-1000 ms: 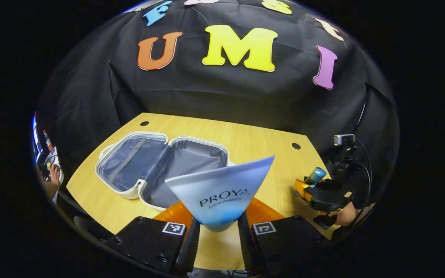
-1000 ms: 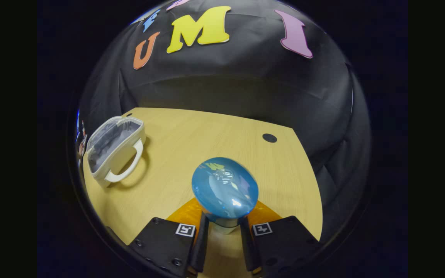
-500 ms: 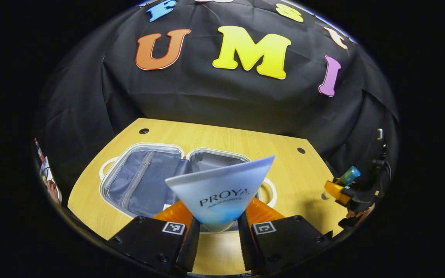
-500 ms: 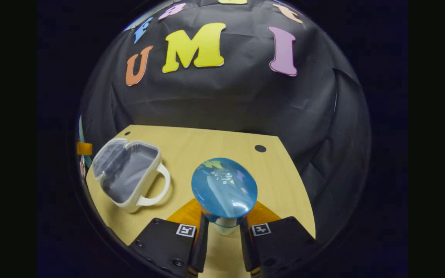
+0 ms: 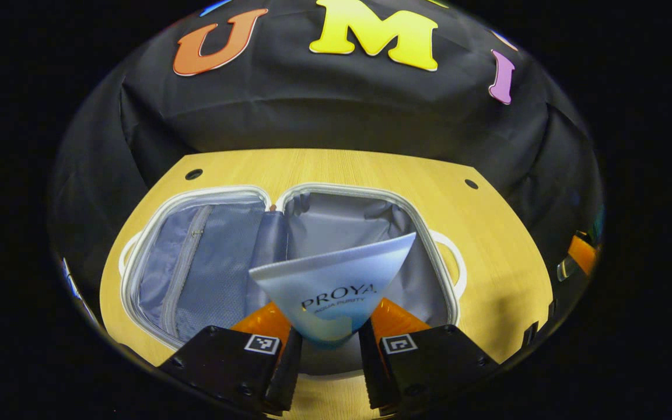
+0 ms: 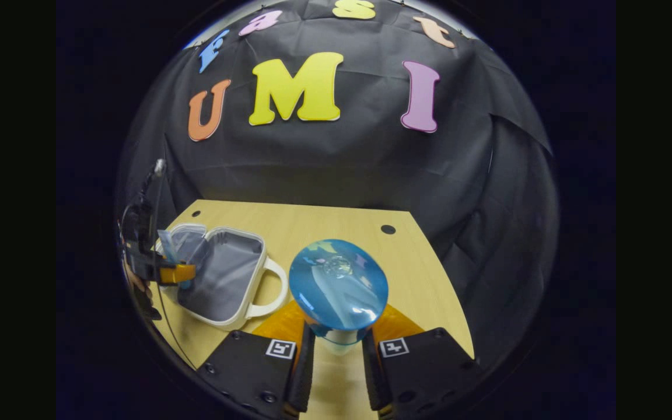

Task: First open the suitcase, pack the skin care products into it, and then close the suitcase.

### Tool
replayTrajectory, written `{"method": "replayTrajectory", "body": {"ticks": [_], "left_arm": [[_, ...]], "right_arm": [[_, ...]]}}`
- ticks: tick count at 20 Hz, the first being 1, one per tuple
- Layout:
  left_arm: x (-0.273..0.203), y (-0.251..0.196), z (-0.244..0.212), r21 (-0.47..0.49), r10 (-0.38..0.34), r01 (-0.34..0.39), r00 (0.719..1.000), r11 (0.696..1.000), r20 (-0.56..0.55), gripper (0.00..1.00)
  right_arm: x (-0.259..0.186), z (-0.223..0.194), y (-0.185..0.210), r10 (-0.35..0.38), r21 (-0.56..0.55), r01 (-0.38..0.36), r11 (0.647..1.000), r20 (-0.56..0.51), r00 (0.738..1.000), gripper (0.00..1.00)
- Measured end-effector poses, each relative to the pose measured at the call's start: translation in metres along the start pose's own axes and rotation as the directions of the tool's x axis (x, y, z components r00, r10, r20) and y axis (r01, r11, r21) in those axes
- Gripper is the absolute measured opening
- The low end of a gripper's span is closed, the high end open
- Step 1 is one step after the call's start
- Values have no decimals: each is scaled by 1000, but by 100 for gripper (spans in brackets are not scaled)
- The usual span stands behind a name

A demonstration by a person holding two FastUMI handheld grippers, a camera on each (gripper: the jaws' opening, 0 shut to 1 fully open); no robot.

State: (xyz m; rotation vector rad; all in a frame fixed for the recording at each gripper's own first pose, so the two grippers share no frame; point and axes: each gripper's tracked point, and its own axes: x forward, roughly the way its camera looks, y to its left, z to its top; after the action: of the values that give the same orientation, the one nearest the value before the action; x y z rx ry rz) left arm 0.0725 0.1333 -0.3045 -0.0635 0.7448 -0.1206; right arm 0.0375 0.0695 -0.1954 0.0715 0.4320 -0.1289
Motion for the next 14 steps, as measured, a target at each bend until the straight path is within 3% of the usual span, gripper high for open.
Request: {"method": "replayTrajectory", "body": {"ticks": [5, 8, 14], "left_arm": [[24, 3, -31, -31, 27, -32, 992, 999, -125, 50], [35, 7, -50, -70, 63, -81, 972, 994, -228, 50], [46, 17, -65, 0, 139, -150, 920, 989, -367, 49]], "right_arm": [[2, -6, 7, 5, -17, -6, 1000, -33, 999, 35], [10, -6, 11, 20, -25, -21, 999, -52, 998, 35], [24, -3, 19, 73, -37, -76, 996, -66, 995, 35]]}}
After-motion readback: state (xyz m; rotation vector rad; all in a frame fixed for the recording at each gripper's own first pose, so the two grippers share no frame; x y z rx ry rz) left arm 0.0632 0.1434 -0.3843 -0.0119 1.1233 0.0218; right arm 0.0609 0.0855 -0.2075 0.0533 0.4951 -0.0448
